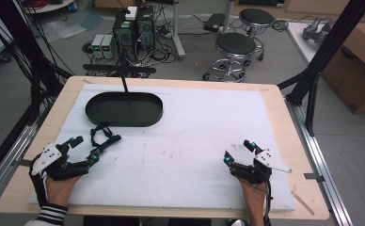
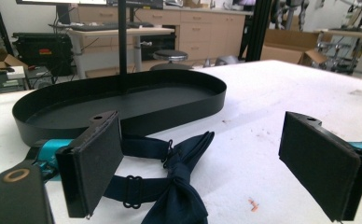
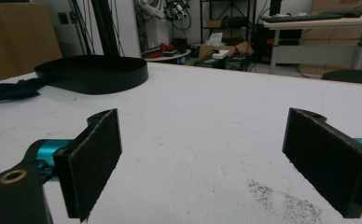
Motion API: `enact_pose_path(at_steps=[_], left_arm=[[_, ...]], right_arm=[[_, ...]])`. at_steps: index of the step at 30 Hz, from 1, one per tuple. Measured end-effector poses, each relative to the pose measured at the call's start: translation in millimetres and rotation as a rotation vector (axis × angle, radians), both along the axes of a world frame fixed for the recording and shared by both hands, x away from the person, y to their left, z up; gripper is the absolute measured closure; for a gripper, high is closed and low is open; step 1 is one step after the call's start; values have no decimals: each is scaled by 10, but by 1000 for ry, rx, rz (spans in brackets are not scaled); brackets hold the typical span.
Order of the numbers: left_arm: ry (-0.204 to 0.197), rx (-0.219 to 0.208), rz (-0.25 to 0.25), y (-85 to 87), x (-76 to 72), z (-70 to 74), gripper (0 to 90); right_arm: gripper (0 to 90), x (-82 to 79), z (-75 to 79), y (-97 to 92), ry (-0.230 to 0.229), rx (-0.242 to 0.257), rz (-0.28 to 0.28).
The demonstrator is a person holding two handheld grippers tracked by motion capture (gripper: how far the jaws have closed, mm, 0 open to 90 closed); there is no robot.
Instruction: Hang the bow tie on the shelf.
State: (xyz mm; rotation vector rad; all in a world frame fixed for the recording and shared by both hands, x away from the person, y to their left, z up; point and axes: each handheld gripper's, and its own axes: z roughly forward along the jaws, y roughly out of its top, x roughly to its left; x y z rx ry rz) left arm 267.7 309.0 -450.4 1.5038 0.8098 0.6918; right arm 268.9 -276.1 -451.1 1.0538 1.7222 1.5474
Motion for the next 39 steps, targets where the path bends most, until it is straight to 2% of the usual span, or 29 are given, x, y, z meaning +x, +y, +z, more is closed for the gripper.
enact_pose_path(at_steps=[1,7,11,18,20,21,25,26,27,28,29,30,32,36,37,38,39], left_arm=[[1,10,-2,9,-2,18,139],[-16,3,3,80,-20,141,139],[-4,8,-5,103,-4,185,138],[21,81,-22,111,14,310,138],[53,127,-32,108,21,377,138],[53,127,-32,108,21,377,138],[99,205,-48,83,41,464,139],[145,244,-66,64,68,508,140],[145,244,-66,64,68,508,140],[213,283,-84,36,102,552,142],[251,300,-92,20,120,571,143],[251,300,-92,20,120,571,144],[301,337,-96,-36,154,609,155],[342,338,-94,-70,202,604,168],[358,345,-88,-83,226,593,217],[377,371,-87,-93,256,574,238],[377,371,-87,-93,256,574,248]], right_arm=[[106,0,0,1,-1,0,-2],[106,0,0,4,3,0,-1],[106,5,1,0,9,6,-4],[106,7,1,2,5,-1,-5],[106,7,1,2,5,-2,-6],[106,7,1,2,5,-2,-6],[106,8,1,3,4,-3,-6],[106,8,1,3,4,-3,-6],[106,6,1,4,7,-1,-6],[106,6,1,4,9,1,-6],[106,8,1,2,7,0,-7],[106,8,1,2,8,1,-6],[106,9,1,1,7,0,-6],[106,6,2,5,9,0,-6],[106,8,1,3,5,-3,-6],[106,5,1,4,10,0,-6],[106,5,1,4,10,0,-6]])
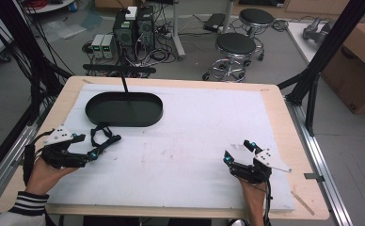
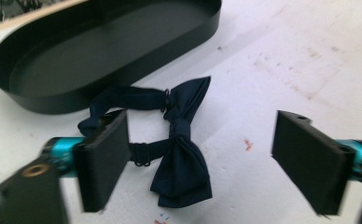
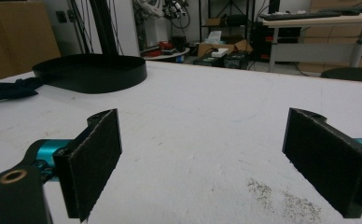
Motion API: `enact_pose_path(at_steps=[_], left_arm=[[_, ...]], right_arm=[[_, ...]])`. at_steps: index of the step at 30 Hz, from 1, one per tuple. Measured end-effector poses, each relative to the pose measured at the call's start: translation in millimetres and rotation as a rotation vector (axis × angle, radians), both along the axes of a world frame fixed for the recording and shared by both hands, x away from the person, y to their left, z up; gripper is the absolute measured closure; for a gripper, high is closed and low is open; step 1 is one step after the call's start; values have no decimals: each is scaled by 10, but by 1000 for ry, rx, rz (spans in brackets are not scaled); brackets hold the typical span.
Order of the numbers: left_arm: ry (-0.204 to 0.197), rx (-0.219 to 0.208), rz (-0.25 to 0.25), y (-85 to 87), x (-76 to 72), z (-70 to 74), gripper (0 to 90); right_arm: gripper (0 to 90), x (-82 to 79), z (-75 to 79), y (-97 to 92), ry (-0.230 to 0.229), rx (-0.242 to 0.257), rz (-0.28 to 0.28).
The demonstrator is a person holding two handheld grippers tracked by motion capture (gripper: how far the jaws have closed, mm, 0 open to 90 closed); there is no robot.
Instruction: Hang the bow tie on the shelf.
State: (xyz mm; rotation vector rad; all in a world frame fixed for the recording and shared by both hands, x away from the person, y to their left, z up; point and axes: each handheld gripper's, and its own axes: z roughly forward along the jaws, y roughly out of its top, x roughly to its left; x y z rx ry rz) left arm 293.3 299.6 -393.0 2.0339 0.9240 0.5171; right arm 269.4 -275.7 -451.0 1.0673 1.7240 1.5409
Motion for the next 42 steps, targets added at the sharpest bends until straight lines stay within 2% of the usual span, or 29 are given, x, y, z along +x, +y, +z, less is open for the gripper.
enact_pose_path(at_steps=[2,5,9,12,20,25,29,32,33,35,39,42], left_arm=[[37,23,10,-6,47,-51,247],[48,40,11,-6,62,-91,252],[83,45,-20,17,55,-157,264],[103,81,-12,18,54,-220,301],[107,125,-24,-10,36,-305,341],[118,149,-25,-32,49,-340,431],[109,138,-11,-37,71,-346,489],[114,137,-1,-26,90,-352,527],[124,149,0,-22,97,-359,561],[127,148,1,-22,99,-360,620],[131,143,11,-34,113,-371,653],[134,142,25,-31,121,-369,716]], right_arm=[[106,4,0,-4,-2,0,0],[106,3,0,-5,-1,2,1],[106,0,0,-1,1,1,1],[106,4,-1,-4,-4,-1,0],[106,2,0,-2,-5,-3,1],[106,4,0,-3,-7,-3,2],[106,3,0,-3,-7,-3,2],[106,4,0,-3,-6,-2,3],[106,4,-1,-5,-5,0,2],[106,2,0,-4,-4,3,2],[106,2,0,-4,-5,2,2],[106,0,-1,-4,-4,2,2]])
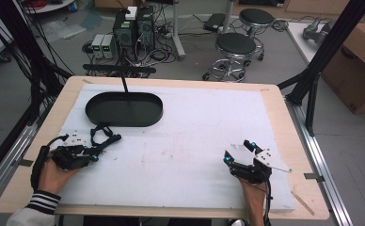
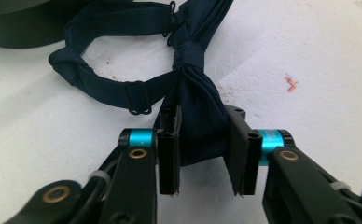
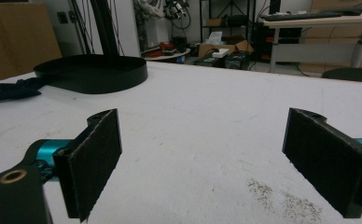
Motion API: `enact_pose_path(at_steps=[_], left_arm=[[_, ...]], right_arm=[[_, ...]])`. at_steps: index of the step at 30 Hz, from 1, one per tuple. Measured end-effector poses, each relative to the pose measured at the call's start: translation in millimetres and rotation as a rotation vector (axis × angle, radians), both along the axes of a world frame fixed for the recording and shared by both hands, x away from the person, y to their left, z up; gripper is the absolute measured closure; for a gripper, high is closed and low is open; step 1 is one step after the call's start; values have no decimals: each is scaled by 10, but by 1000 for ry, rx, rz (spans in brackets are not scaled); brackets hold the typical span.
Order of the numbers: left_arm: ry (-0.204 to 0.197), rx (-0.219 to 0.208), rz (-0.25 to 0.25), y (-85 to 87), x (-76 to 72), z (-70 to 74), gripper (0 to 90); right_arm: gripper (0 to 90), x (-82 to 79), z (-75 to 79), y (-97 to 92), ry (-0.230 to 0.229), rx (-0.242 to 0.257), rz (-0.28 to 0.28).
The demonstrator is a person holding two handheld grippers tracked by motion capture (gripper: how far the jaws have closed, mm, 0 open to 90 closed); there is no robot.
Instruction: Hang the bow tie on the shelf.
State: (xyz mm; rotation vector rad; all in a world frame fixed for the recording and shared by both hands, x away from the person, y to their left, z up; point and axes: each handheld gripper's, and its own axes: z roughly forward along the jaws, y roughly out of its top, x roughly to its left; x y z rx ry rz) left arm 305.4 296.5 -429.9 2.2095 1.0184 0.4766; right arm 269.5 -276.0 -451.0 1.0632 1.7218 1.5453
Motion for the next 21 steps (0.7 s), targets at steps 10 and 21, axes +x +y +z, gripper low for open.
enact_pose_path(at_steps=[10,21], left_arm=[[-9,-40,34,29,0,52,831],[-1,-67,19,-8,9,129,839]], right_arm=[[106,0,0,0,0,0,0],[106,1,0,0,-1,0,-1]])
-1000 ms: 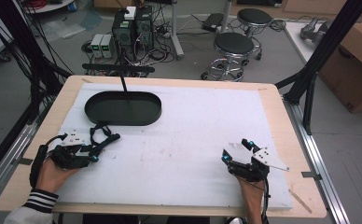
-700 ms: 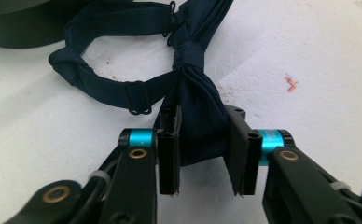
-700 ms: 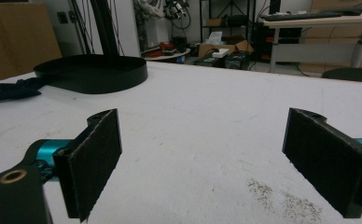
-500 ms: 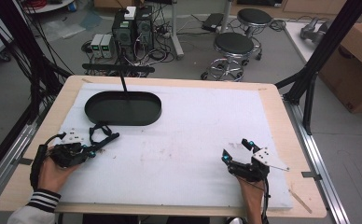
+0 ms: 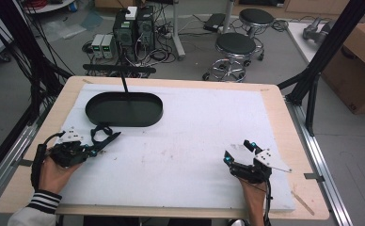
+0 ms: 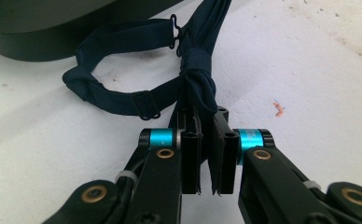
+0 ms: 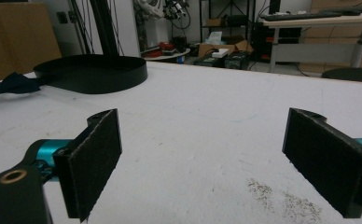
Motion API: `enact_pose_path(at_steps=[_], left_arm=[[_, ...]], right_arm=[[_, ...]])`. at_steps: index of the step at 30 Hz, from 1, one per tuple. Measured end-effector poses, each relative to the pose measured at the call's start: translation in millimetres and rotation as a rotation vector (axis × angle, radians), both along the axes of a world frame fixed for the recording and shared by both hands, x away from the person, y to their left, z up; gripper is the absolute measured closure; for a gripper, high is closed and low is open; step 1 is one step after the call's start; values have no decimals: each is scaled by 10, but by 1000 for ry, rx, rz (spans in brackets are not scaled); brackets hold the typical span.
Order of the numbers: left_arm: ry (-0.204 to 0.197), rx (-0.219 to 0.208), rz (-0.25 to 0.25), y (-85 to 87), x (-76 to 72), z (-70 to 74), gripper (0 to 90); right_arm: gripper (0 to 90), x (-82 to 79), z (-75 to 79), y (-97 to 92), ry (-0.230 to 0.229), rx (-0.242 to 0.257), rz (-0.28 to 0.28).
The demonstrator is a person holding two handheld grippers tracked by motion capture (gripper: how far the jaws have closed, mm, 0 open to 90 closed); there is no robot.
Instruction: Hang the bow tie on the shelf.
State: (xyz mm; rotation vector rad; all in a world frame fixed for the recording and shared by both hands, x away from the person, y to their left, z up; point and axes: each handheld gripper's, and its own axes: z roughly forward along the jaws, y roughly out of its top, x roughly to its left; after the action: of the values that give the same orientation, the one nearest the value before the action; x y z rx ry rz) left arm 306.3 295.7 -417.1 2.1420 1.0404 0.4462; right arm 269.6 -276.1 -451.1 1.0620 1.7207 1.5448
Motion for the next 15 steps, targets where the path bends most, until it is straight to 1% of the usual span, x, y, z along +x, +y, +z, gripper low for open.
enact_pose_path(at_steps=[2,3,4,5,6,7,8,9,11,12,13,15], left_arm=[[-2,-7,0,-6,-1,12,839],[-15,-21,-1,-2,-2,38,839],[-15,-21,-1,-2,-2,38,839],[-24,-46,2,9,-2,62,839],[-36,-60,2,16,-5,80,839],[-42,-72,0,24,-6,94,839],[-42,-72,0,24,-6,94,839],[-66,-94,1,33,-15,118,839],[-89,-110,2,39,-28,136,839],[-110,-115,4,41,-36,145,839],[-110,-115,4,41,-36,145,839],[-129,-146,-3,55,-43,165,839]], right_arm=[[106,-1,0,0,1,0,0],[106,-1,0,0,2,2,0],[106,-1,0,0,2,2,0],[106,-1,0,0,3,2,0],[106,2,0,-1,0,0,-1],[106,0,0,0,0,0,0],[106,0,0,0,0,0,0],[106,1,0,0,0,1,0],[106,1,0,-1,0,1,0],[106,1,0,0,1,1,0],[106,0,0,0,0,0,0],[106,1,0,-1,0,-2,0]])
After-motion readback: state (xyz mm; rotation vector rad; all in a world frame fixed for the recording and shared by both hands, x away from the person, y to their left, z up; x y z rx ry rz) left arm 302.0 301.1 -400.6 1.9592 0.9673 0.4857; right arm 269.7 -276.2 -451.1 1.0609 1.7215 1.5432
